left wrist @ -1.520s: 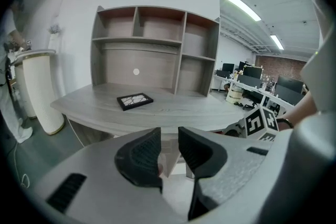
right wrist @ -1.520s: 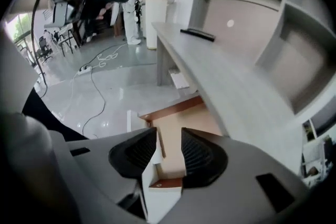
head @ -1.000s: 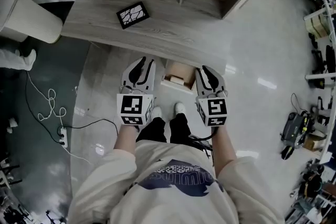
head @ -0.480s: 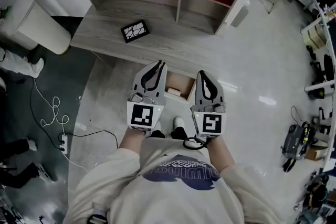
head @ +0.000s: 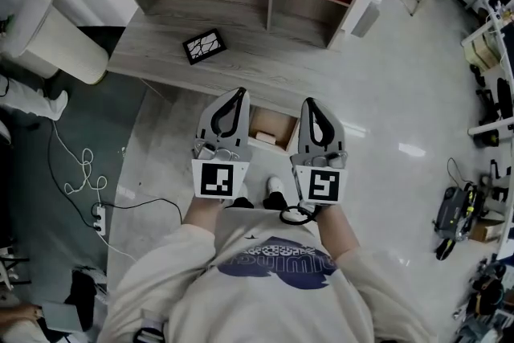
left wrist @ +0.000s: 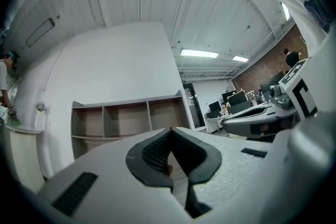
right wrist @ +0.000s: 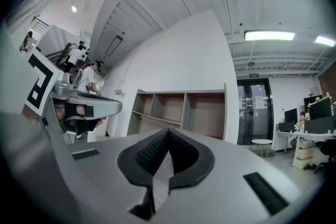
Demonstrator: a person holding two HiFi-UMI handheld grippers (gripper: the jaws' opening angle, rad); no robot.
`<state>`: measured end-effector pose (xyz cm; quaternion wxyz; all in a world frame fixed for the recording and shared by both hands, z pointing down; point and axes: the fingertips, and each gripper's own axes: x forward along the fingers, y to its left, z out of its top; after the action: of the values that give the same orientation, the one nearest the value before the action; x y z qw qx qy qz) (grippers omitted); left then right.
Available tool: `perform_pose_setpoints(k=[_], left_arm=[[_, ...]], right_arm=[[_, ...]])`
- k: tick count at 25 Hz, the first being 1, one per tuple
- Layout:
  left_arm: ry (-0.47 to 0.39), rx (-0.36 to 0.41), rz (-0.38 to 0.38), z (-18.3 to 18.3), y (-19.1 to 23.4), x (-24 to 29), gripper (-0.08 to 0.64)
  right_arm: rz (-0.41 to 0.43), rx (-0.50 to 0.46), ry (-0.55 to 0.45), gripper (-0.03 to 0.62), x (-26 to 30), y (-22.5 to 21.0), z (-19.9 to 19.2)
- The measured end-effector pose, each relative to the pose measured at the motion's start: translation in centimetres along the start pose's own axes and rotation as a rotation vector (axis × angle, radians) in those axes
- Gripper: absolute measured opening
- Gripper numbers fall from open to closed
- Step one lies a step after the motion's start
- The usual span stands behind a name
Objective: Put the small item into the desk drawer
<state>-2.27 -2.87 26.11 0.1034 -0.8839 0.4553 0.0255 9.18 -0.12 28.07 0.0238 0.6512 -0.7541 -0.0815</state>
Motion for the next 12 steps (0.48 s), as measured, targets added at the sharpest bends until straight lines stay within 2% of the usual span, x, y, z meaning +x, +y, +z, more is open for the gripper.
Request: perform_pose_setpoints(k=[3,6,12], left_arm=[[-0.005,0.007,-0.003,-0.09,0.10,0.12,0.008],[0.000,0.009,-0.007,-0.37,0.09,0.14,0.008],[0.005,0.012,-0.008,-0.49,0.12,0.37,0.008]], right_arm=[[-0.017,-0.016,0.034,-0.002,0.20,-0.39,-0.38],[-0.018,0.009,-0.002,-0.002,0.36,-0.28,-0.19],[-0.031,-0.009,0.018,-0.002,0.38,-0.82,-0.67]])
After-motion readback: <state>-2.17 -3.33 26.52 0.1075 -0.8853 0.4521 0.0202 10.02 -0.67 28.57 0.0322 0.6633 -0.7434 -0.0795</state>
